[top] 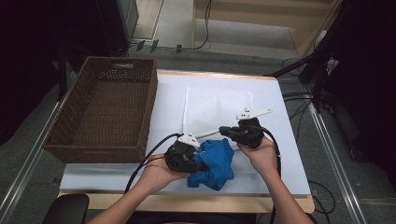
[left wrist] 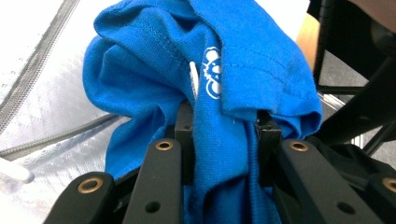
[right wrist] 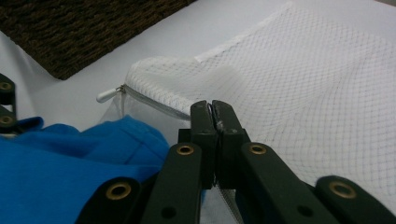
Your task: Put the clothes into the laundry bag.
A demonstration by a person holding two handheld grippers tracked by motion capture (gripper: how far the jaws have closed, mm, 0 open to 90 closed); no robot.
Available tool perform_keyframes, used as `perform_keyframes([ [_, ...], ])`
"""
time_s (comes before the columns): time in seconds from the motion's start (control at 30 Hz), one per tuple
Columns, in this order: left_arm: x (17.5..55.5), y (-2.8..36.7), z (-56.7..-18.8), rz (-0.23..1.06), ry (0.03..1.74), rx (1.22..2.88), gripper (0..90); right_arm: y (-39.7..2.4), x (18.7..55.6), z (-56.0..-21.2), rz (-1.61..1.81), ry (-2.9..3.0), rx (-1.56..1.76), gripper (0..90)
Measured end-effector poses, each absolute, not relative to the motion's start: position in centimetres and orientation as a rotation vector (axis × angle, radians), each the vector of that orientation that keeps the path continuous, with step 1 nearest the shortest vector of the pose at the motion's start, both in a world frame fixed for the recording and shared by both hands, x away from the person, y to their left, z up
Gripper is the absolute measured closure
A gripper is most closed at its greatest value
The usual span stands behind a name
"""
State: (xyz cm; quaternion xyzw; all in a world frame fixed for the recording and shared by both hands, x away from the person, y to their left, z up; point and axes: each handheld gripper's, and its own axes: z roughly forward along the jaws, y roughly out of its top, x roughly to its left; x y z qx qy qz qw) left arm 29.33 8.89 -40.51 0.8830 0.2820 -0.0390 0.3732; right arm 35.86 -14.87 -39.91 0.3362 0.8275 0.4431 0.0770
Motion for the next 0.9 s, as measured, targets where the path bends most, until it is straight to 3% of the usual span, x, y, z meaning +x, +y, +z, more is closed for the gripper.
perform_keyframes([
  [0.63, 30.7, 7.4, -43.1, -0.015, 0.803, 2.272, 71.2, -14.9, 35.1, -38.8, 1.356, 2.456, 0.975, 90.0],
  [0.9, 31.4, 7.5, -41.7, -0.004, 0.842, 2.237, 71.2, -14.7, 34.8, -39.1, 1.347, 2.474, 0.975, 90.0],
])
